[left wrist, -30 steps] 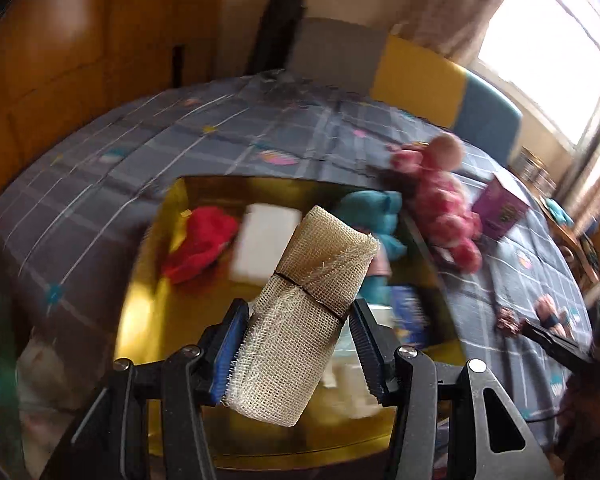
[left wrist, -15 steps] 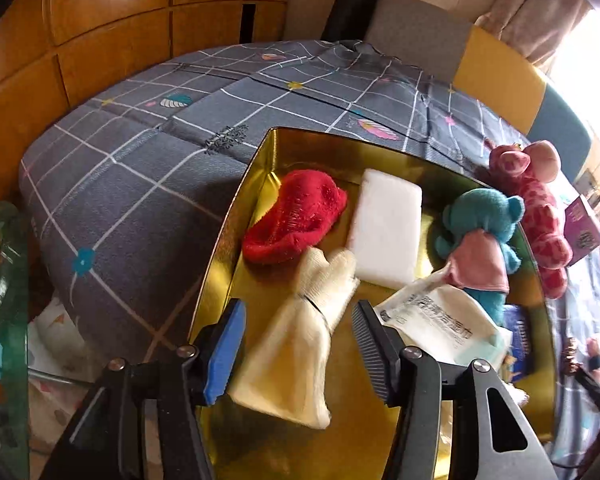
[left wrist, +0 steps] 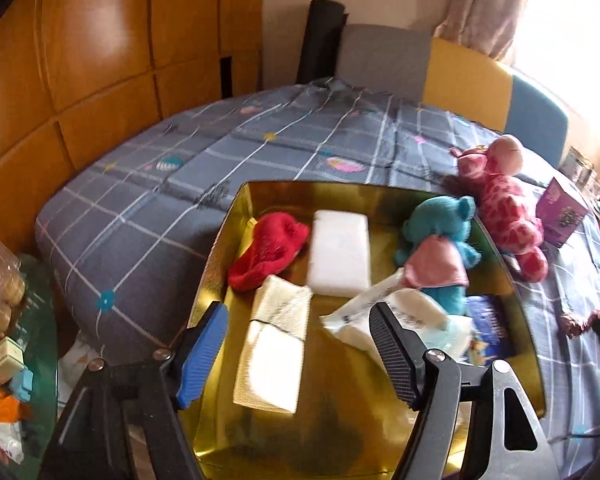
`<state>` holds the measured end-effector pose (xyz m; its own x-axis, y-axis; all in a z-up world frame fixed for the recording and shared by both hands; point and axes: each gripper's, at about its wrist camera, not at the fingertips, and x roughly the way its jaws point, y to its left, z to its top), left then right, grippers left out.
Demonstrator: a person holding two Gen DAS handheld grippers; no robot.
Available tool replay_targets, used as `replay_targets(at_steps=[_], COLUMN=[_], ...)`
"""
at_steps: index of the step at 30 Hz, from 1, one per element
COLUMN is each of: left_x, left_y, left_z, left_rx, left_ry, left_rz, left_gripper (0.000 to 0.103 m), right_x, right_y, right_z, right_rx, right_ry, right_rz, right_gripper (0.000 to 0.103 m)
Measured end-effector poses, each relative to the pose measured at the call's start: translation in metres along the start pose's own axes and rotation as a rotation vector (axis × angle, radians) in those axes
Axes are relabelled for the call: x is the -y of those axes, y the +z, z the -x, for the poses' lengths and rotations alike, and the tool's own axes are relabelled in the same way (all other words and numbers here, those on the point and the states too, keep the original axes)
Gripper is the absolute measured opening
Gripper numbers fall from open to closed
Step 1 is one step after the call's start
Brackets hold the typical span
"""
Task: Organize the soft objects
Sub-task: 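Lower the beige roll into the gold tray and open the left gripper, then carry the brown scrunchie into the gold tray and open the right gripper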
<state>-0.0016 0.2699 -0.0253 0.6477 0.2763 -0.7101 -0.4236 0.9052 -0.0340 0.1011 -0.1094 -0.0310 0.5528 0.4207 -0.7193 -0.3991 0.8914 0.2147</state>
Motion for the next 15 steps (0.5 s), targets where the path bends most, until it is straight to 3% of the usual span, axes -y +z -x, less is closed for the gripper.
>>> replay_targets(at_steps=[9, 15], left_x=[0.021, 0.012], left_y=[0.003, 0.003], left_z=[0.027, 0.033], left_rx=[0.049, 0.055], left_ry=[-0.039, -0.028], left_rz=[-0.043, -0.020], left_gripper=[0.077, 0.077], right_x=[-0.054, -0.100], right_y=[0.024, 0.039], right_z=[0.021, 0.022], right_rx=[0.052, 0.035], right_ry=[0.188, 0.406], right_rz=[0.073, 0.113], right_gripper=[0.005, 0.005])
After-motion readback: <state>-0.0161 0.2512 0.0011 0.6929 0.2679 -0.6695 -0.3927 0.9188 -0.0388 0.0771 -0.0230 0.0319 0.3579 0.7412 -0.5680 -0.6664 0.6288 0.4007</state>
